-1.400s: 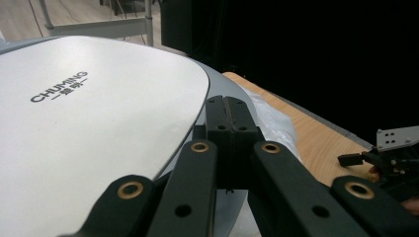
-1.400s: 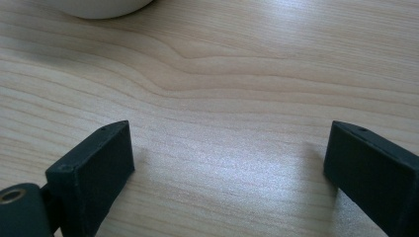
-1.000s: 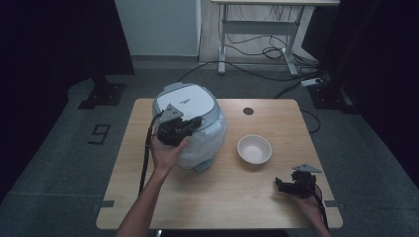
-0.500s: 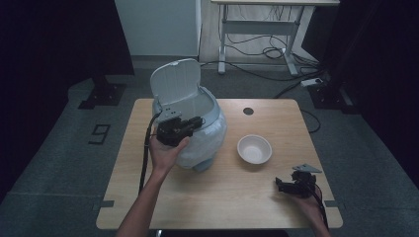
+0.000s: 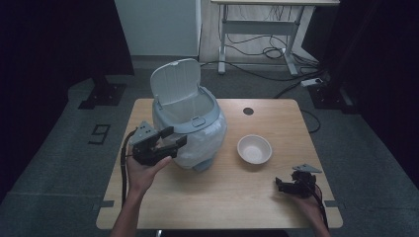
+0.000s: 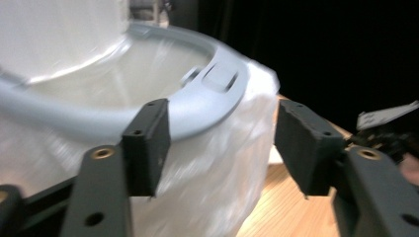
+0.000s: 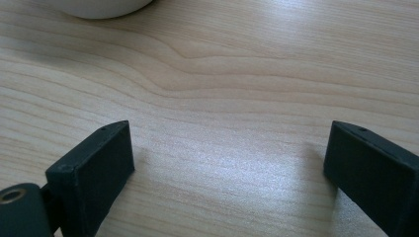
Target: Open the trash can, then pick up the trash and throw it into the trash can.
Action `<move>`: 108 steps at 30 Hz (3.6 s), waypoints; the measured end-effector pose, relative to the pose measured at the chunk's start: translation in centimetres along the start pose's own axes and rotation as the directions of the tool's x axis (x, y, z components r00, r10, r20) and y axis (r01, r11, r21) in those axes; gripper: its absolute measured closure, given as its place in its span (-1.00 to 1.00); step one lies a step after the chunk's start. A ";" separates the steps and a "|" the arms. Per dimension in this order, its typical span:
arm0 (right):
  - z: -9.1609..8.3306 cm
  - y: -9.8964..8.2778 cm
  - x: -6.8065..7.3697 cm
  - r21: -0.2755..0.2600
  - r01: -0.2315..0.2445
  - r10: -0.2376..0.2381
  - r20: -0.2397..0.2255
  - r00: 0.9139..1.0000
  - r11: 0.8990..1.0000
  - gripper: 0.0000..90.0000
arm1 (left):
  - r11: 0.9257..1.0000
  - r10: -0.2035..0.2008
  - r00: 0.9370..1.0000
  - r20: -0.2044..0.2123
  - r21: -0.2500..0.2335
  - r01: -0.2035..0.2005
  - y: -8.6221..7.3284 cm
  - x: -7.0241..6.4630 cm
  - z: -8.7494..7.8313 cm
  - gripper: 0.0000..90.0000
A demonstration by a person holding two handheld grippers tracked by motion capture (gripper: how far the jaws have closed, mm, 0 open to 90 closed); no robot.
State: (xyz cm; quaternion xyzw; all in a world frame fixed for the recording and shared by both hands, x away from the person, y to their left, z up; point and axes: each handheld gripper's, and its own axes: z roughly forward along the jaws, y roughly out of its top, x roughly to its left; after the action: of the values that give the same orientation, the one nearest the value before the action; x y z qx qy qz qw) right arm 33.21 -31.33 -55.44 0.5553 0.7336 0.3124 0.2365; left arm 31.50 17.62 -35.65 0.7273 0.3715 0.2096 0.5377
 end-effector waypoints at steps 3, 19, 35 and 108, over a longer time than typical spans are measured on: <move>0.0 0.0 0.0 0.001 0.001 -0.001 0.000 1.000 1.000 -0.90 | 1.000 0.002 1.000 -0.031 0.007 -0.002 -1.5 0.6 -0.4 -0.30; 0.0 0.0 0.0 0.000 -0.002 0.002 0.002 1.000 1.000 -0.90 | 0.995 -0.033 0.990 -0.139 0.092 0.046 -9.4 4.3 0.2 -0.46; -0.3 -0.1 -0.1 -0.028 -0.012 0.012 0.010 1.000 1.000 -0.80 | 0.989 -0.063 0.984 -0.170 0.122 0.084 -11.6 5.2 1.2 -0.47; 6.8 9.6 1.4 0.065 -0.004 0.011 -0.107 0.994 0.998 0.17 | 0.973 -0.069 0.986 -0.155 0.208 0.101 -13.4 5.2 2.7 -0.48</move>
State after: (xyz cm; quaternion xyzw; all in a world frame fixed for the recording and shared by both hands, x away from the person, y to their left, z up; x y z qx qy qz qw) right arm 43.98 -26.81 -53.25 0.5480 0.7528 0.3187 0.1775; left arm 32.46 21.83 -49.59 0.7473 0.4612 0.1977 0.4355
